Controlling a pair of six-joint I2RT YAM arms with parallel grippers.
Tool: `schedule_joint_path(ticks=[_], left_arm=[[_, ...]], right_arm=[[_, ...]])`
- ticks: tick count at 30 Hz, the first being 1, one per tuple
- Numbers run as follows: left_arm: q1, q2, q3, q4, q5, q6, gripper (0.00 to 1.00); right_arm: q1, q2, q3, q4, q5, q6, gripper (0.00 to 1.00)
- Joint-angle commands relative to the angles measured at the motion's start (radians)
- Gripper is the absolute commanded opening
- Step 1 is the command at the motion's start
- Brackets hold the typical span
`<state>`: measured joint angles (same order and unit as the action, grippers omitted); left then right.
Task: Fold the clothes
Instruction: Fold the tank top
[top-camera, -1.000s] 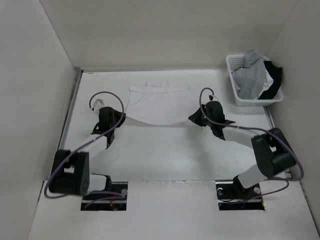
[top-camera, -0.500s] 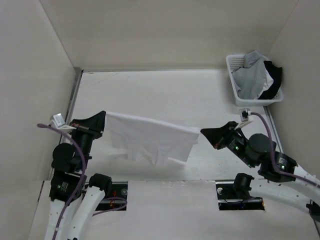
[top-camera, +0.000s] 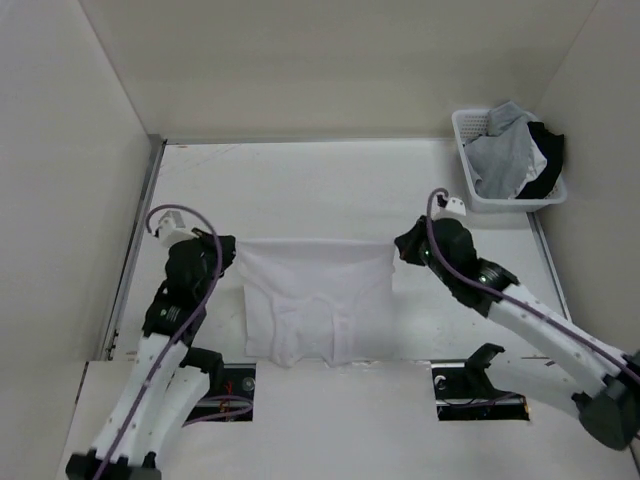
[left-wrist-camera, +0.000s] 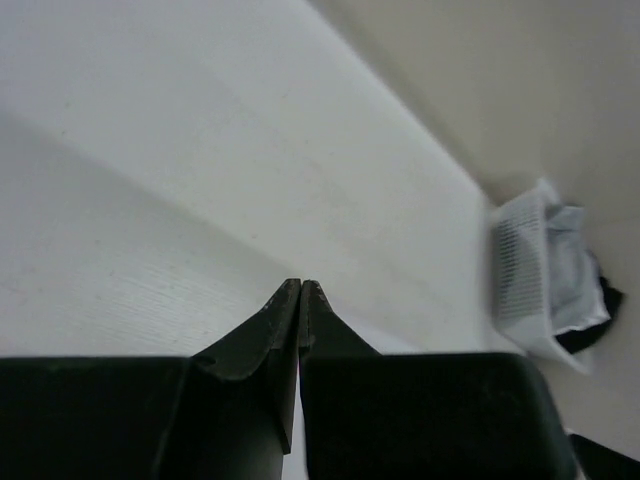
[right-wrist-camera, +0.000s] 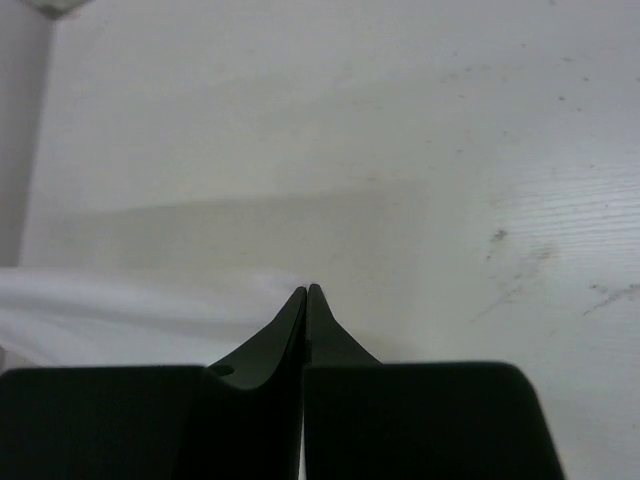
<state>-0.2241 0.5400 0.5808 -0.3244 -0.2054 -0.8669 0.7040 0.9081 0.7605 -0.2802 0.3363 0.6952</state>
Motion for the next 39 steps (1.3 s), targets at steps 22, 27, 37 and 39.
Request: schedule_joint_path(ticks=[22,27,37,39], left_arm=[[0.073,0.821,0.062,0.691,0.095,-0.053,0.0],[0.084,0.652,-0.105,0.697,0.138,-0.067,0.0],[0.078,0.29,-0.337,0.55,0.205,-0.096,0.0],[0.076,0.241,-0.367,0.504,0.207,-0.086,0.0]], right_arm=[[-0.383,0.623,0.171,0.42,-0.396,-0.043,0.01],[-0.354,0.511,0.014,0.449,-0.355,-0.025,0.01],[-0.298,0.296,-0.262,0.457,-0.309,0.029,0.01],[-0.292,0.29,-0.296,0.443,-0.309,0.039,0.01]])
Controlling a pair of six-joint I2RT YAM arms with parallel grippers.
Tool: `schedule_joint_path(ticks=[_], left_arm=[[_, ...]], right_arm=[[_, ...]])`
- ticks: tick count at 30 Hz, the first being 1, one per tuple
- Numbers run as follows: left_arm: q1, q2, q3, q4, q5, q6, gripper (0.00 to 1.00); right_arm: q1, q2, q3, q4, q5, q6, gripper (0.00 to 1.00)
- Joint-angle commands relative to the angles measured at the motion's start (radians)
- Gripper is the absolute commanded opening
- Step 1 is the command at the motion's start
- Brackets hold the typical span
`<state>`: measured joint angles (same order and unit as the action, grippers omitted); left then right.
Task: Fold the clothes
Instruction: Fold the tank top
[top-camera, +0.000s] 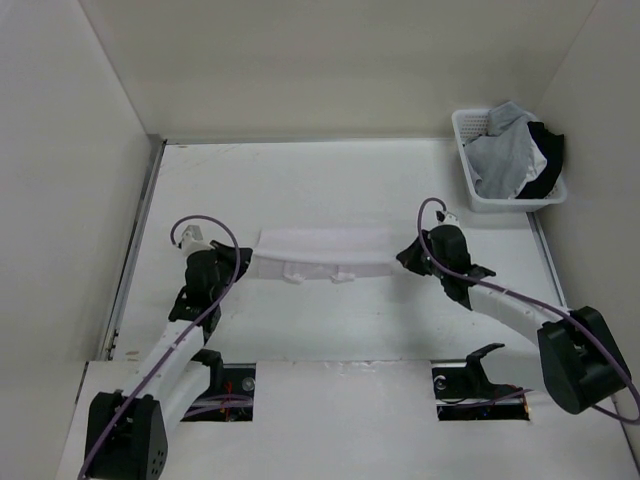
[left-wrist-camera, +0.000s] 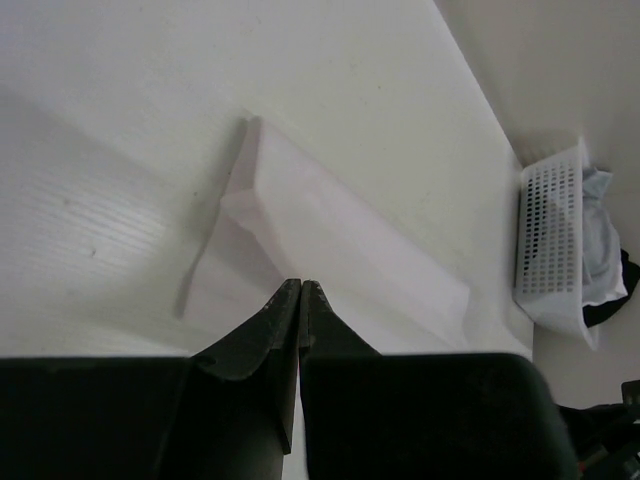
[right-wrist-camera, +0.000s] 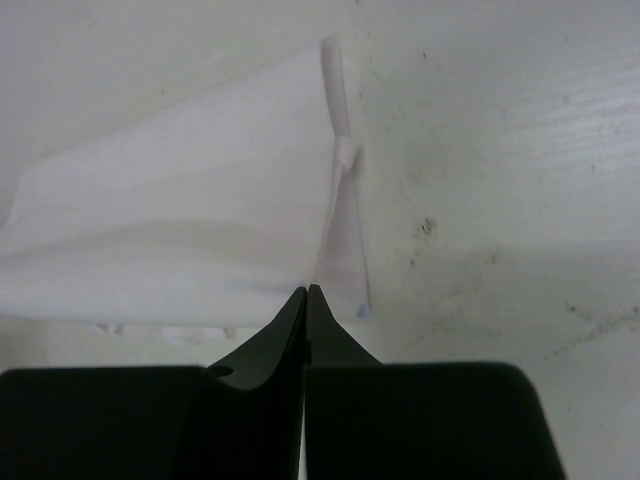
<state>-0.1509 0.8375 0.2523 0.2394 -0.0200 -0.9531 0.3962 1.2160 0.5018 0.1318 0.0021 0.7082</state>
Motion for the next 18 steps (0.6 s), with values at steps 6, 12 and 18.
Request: schedule_joint_path(ticks=[6,12,18], left_arm=[[0.026,-0.09,-0.111,-0.152,0.022,-0.001,0.04],[0.052,-0.123,-0.079,-0.19,0.012,0.017,0.2],[-0.113,-0.043,0.074,-0.178,-0.093,0.011,0.22]], right_arm=[[0.039,0.03,-0.081,0.023,0.03,0.082,0.03],[0.08,-0.012,-0.1,0.0,0.067,0.105,0.34],[0.06,0.042,-0.028,0.017,0.067,0.059,0.52]])
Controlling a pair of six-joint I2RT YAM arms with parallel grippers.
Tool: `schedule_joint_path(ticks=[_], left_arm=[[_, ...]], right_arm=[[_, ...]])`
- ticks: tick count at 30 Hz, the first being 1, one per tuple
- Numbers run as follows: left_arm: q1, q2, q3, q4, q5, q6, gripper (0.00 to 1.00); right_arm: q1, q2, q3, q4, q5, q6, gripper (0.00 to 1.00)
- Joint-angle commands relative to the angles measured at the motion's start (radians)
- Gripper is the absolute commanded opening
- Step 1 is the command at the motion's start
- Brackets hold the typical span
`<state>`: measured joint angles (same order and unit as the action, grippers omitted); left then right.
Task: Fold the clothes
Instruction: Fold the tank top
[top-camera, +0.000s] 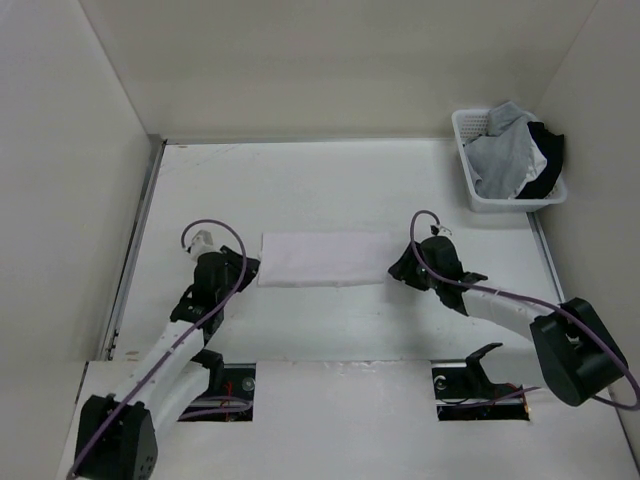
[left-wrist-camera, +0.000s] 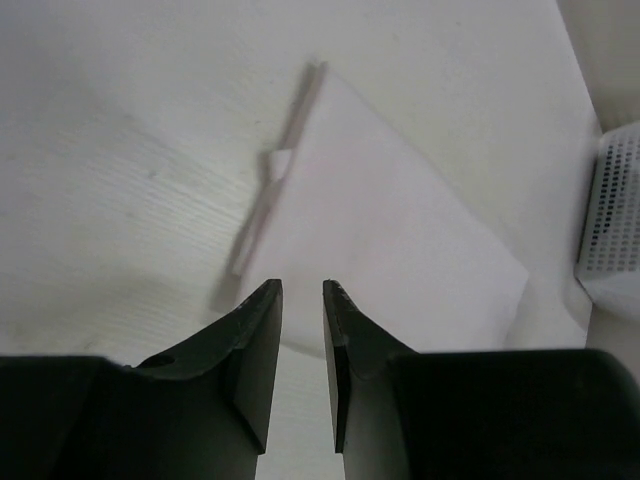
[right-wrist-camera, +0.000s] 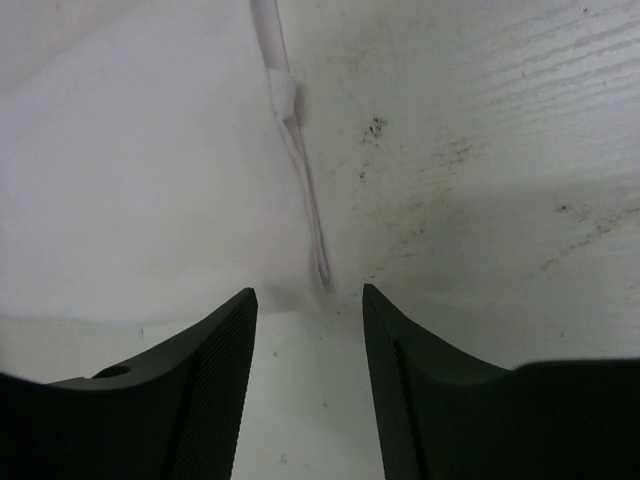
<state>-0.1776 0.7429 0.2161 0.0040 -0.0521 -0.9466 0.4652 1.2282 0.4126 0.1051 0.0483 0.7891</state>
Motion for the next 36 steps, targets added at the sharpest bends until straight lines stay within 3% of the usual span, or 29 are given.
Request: schedule_joint_path(ticks=[1,5,8,15,20,23,26,31,36], left_arm=[[-0.152,0.106,0.139,0.085,-0.09,-0.004,0.22],[-0.424,0.362,0.253,0.239,-0.195,-0.011,0.23],[-0.559,0.557,0.324,0.327,-0.219,-0.024,0.23],[-0.613,0.774,0.318,0.456,-0.215,-0.04,0.2],[-0.609,0.762,0.249,0.467,-0.206,-0.032,0.18],[-0.601,0.744,0.218,0.458,-0.201,-0.031,0.18],[-0.607,0.701,0.201,0.444,-0.189,-0.024,0.17],[-0.601,0.494,0.172,0.389,-0.201,0.0,0.17],[-0.535,0.271,0.18,0.229,-0.215,0.031,0.17]], right_arm=[[-0.018,0.06,0.083,0.051,0.012,-0.025,0.53],[-0.049,0.194,0.144,0.096,-0.031,-0.034,0.54],[-0.058,0.246,0.157,0.123,-0.067,-0.018,0.48],[-0.052,0.27,0.158,0.122,-0.077,0.027,0.39],[-0.04,0.318,0.141,0.168,-0.088,0.081,0.29],[-0.04,0.317,0.112,0.232,-0.085,0.114,0.12],[-0.032,0.266,0.086,0.248,-0.035,0.124,0.03],[0.037,0.065,0.066,0.178,0.039,0.09,0.01],[0.155,-0.041,0.23,-0.071,0.162,0.012,0.01]])
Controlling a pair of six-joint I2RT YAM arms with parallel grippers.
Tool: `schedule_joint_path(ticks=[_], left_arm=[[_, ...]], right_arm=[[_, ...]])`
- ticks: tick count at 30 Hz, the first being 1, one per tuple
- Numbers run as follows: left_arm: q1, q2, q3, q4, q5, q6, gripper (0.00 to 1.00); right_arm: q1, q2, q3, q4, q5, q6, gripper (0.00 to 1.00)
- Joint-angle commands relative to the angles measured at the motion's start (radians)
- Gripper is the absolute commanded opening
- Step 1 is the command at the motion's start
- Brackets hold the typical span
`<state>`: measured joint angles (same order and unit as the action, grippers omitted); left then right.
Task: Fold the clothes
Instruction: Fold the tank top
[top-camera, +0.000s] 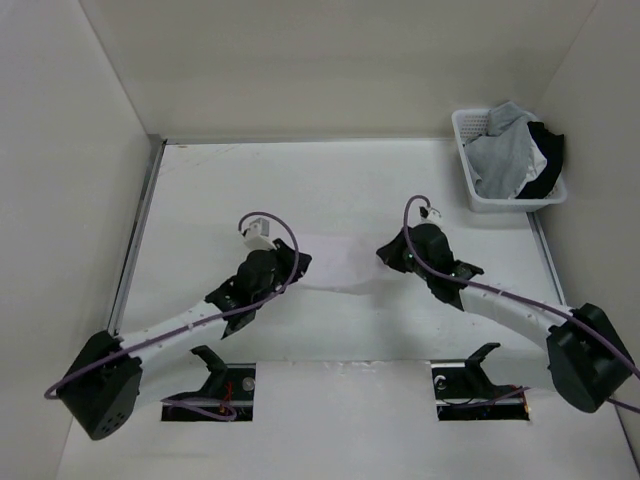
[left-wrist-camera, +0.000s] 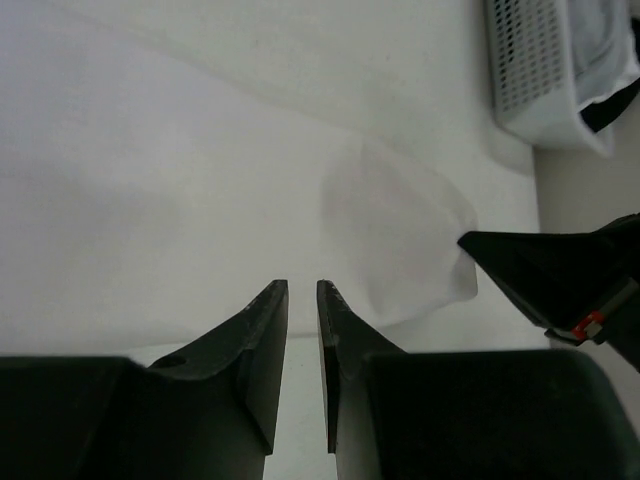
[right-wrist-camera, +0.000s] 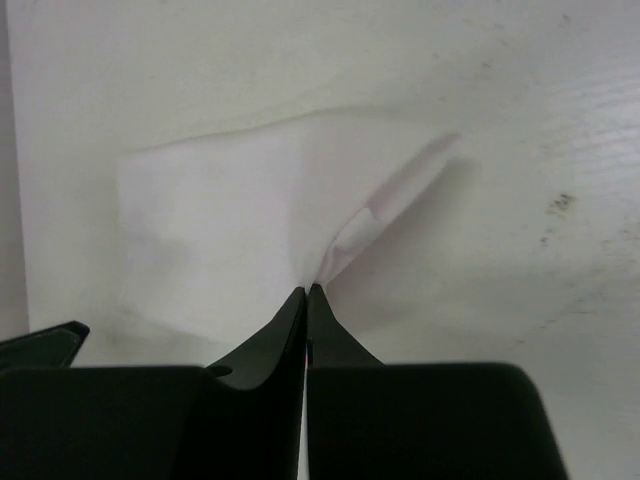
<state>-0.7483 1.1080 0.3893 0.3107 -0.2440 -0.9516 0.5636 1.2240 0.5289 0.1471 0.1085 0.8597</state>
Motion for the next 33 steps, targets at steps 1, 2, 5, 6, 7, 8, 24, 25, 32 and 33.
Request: schedule_joint_path(ticks=[1,2,5,6,7,8,24,25,32,33], left_arm=[[0.057,-0.13,0.006,-0.105,-0.018,0.043,0.17],[0.078,-0.167,0.005,-0.129,-0.014,0.048,0.17],[0.144,-0.281,-0.007,-0.195,-0.002,0.06,0.17],[0.166,-0.316,-0.012,-0.215,0.008,0.062,0.17],[0.184,-0.347,-0.013,-0.234,0.017,0.065,0.17],[0.203,-0.373,-0.017,-0.251,0.029,0.068,0.17],[0.451,-0.648,-0.001,-0.45,0.129,0.1,0.2],[0.464,-0.648,0.005,-0.453,0.13,0.106,0.2],[0.433,-0.493,0.026,-0.342,0.126,0.096,0.22],[0.401,-0.449,0.028,-0.303,0.118,0.09,0.23]], right_arm=[[0.084,-0.028,0.159,-0.157,0.118,-0.074,0.02],[0.109,-0.008,0.21,-0.197,0.134,-0.091,0.02],[0.182,0.092,0.368,-0.285,0.155,-0.128,0.02],[0.207,0.132,0.42,-0.303,0.161,-0.139,0.02],[0.228,0.175,0.472,-0.323,0.169,-0.146,0.02],[0.25,0.218,0.526,-0.348,0.172,-0.149,0.02],[0.466,0.867,1.263,-0.587,0.136,-0.131,0.35],[0.466,0.862,1.26,-0.56,0.117,-0.12,0.4],[0.451,0.545,0.924,-0.327,0.172,-0.139,0.38],[0.439,0.501,0.862,-0.302,0.184,-0.152,0.29]])
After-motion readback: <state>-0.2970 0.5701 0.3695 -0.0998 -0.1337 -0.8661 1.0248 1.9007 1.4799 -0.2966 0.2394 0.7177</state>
